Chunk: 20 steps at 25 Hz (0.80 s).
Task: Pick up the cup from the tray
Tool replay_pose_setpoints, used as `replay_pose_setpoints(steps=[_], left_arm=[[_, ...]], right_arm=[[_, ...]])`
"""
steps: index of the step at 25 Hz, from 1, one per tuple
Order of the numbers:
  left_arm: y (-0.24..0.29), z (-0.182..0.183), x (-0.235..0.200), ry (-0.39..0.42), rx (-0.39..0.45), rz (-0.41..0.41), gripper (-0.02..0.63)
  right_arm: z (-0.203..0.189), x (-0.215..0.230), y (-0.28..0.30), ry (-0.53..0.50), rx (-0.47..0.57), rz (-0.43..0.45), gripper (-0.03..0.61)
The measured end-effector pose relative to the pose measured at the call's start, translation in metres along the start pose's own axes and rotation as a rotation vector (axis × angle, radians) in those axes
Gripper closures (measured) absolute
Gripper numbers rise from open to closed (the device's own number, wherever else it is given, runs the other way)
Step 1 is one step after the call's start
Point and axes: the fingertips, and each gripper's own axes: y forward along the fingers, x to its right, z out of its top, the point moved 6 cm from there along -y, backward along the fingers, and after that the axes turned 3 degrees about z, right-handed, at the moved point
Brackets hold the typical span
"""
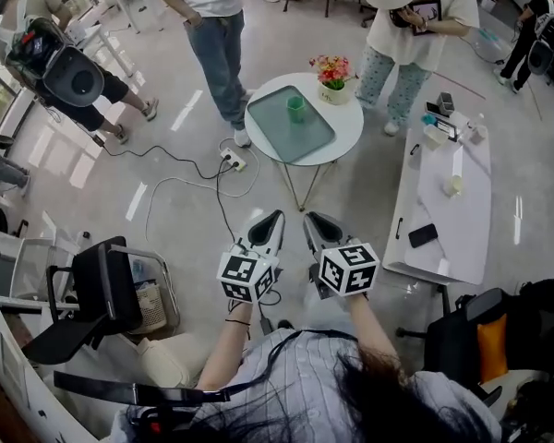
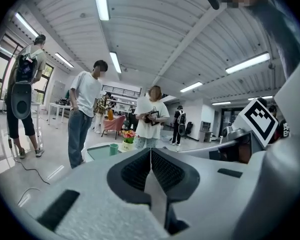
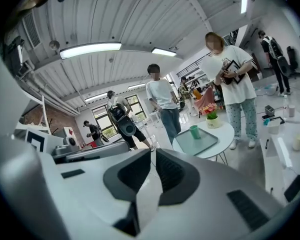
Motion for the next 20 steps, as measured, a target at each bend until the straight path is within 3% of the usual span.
replay_pose_setpoints(steps=[12, 20], left_arm=[[0.105, 0.032, -0.026, -0.025, 0.016, 0.093, 0.597], [0.123, 0.033, -0.044, -0.039, -0.007, 0.143, 0.597]], right_arm=[[0.066, 0.085, 0.061, -0.044, -0.047, 0.08, 0.529], [0.076, 0.106, 0.091, -0.037, -0.078, 0.102, 0.529]])
